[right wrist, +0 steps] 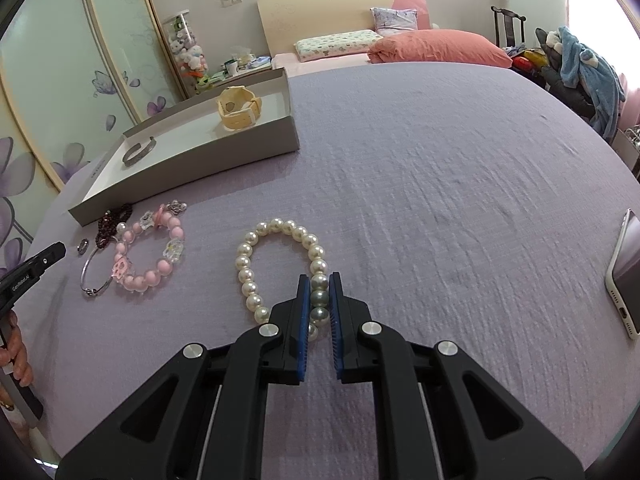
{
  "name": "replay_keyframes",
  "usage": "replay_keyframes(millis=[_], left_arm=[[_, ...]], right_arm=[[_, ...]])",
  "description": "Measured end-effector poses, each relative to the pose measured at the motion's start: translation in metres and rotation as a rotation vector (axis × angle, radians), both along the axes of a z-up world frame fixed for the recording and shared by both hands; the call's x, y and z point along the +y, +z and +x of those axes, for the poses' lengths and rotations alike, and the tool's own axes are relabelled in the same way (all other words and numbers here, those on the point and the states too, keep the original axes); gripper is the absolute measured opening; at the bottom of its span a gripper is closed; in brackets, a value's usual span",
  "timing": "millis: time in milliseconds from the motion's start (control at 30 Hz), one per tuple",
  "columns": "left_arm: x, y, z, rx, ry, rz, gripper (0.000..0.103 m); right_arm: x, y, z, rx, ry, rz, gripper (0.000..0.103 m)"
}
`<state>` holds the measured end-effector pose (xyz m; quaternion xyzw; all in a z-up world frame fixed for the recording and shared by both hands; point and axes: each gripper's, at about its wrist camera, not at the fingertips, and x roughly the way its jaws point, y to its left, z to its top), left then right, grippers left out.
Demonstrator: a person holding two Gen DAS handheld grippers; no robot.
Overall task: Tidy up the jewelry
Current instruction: 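Lower the left tool to the pearl-topped ring and grasp it, then carry the ring and pearl bracelet into the tray and release both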
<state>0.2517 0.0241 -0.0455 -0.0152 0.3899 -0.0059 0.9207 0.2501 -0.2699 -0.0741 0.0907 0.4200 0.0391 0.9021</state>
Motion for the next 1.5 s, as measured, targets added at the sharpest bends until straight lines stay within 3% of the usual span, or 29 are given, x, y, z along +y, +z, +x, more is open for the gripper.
replay_keyframes(millis=[100,500,1333,1500], left_arm=[[0.002,0.003,-0.005,-0.009,0.001,-0.01,0.014],[0.003,0.012,-0.02,-0.044,-0.006,-0.033,0.014],[-0.003,0.035,-0.041,-0.102,-0.037,-0.083,0.014],[-0.009,0.044,-0.037,-0.127,-0.05,-0.076,0.014]], right_arm=[[0.0,0.001,-0.002,-0.011,0.01,0.029,0.01],[0.014,0.048,-0.012,-0.204,0.078,0.086,0.01],[0.027,0.074,-0.018,-0.3,0.112,0.089,0.01],[0.035,0.091,-0.013,-0.354,0.133,0.073,0.01]])
